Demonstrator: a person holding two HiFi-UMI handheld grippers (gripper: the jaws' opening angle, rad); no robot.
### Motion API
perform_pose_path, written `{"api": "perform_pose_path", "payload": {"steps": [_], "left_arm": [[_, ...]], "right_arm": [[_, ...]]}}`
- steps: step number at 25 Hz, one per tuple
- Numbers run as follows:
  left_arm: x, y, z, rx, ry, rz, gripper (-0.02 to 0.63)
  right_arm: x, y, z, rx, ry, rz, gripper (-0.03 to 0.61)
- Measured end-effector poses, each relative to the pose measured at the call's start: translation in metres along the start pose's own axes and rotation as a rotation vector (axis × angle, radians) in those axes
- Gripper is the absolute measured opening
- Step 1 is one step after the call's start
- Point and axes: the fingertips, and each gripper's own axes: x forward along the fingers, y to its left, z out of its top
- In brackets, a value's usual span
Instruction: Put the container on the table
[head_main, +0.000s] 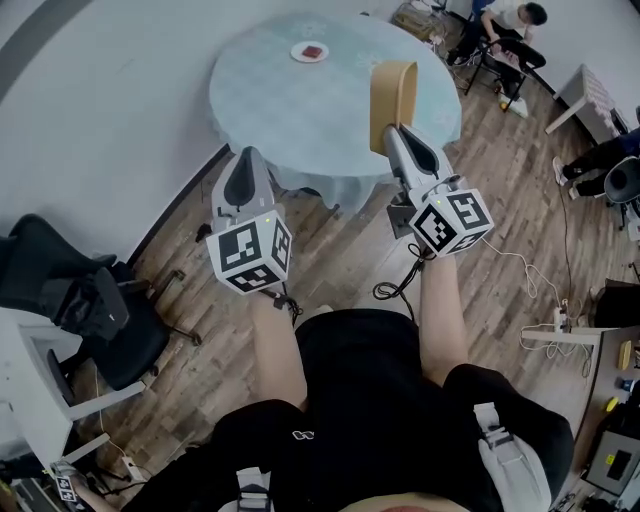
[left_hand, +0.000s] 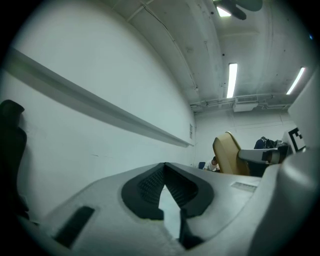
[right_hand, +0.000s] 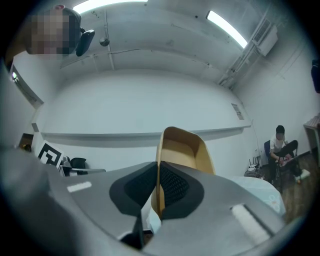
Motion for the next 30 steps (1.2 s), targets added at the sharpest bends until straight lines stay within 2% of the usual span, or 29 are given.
{"api": "perform_pose_path", "payload": {"steps": [6,9,16,22,27,30], "left_arm": [[-0.003,0.015,-0.003,-0.033,0.005,0.010,-0.003],[-0.004,0.019,-0.002,-0.044,0.000,0.009,-0.003],[-0.002,0.036,0.005,-0.045,-0.019,0.046,-0.003],[0.018,0.049,0.013,-0.015,-0.032,0.071,-0.002],[0.046,0.064,0.002,0.006,0.008,0.094,-0.002],[0.069,0.080,-0.017,-0.007,0.048,0.112,-0.002]], "right_arm": [[0.010,0.006,0.002,0.000,0.002,-0.011,0.028],[0.015,0.004,0.001,0.015,-0.006,-0.044,0.028],[0.028,-0.012,0.013,0.043,-0.054,-0.064,0.028],[0.055,-0.034,0.021,0.072,-0.109,-0.078,0.028],[0.086,-0.064,0.025,0.113,-0.203,-0.132,0.028],[0.117,-0.074,0.012,0.133,-0.202,-0.118,0.028]]}}
